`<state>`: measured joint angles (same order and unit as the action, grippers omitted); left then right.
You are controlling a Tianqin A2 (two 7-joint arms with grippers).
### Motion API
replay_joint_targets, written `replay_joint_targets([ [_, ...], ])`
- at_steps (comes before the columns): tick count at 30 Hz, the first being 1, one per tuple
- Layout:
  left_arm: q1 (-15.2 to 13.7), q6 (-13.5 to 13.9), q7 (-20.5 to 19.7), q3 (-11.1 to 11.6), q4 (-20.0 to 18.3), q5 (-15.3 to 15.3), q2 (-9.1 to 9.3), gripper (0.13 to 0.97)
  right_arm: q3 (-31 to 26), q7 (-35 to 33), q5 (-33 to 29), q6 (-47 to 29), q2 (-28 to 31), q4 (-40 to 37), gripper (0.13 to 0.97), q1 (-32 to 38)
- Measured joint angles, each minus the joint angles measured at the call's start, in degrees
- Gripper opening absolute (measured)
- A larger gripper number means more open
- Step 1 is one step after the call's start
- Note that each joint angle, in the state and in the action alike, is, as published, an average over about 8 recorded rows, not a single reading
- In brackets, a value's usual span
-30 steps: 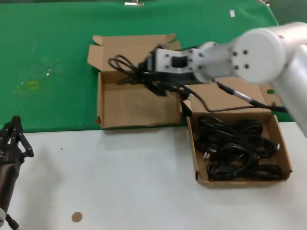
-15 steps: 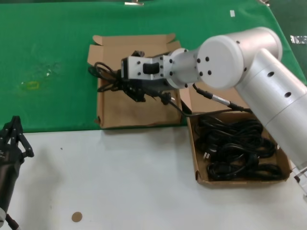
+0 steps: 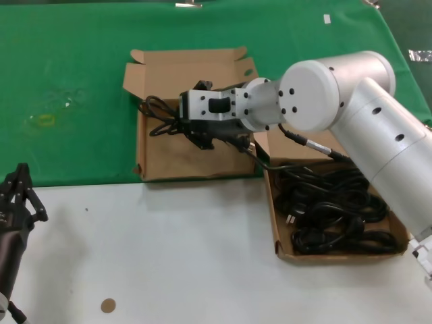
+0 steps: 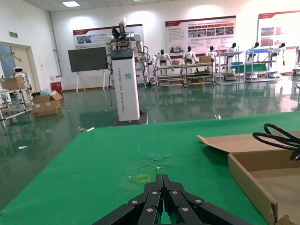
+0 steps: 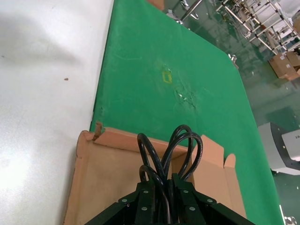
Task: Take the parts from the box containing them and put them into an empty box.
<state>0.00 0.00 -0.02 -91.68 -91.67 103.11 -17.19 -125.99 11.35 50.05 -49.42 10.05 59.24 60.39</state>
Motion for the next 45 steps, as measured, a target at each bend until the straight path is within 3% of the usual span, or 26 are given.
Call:
replay_joint_targets([
  [16,0.0,0.0,0.0,0.0,0.0,0.0,0.0,0.152,0.2,-2.1,-0.5,2.9,-1.4,-3.9,0.238,0.8],
  [24,0.0,0.0,0.0,0.0,0.0,0.0,0.0,0.152,0.4,-2.4,-1.1,3.8,-1.5,-4.4,0.341,0.8],
  [28,0.0,0.0,0.0,0.0,0.0,0.0,0.0,0.152,0.7,-2.3,-1.4,4.1,-1.3,-4.4,0.341,0.7],
  [37,0.0,0.0,0.0,0.0,0.0,0.0,0.0,0.152,2.0,-1.1,-1.1,3.4,0.4,-1.6,0.515,-0.3],
  [45,0.0,0.0,0.0,0.0,0.0,0.0,0.0,0.155,2.8,-0.2,-0.8,3.0,1.3,0.6,0.733,-1.1],
])
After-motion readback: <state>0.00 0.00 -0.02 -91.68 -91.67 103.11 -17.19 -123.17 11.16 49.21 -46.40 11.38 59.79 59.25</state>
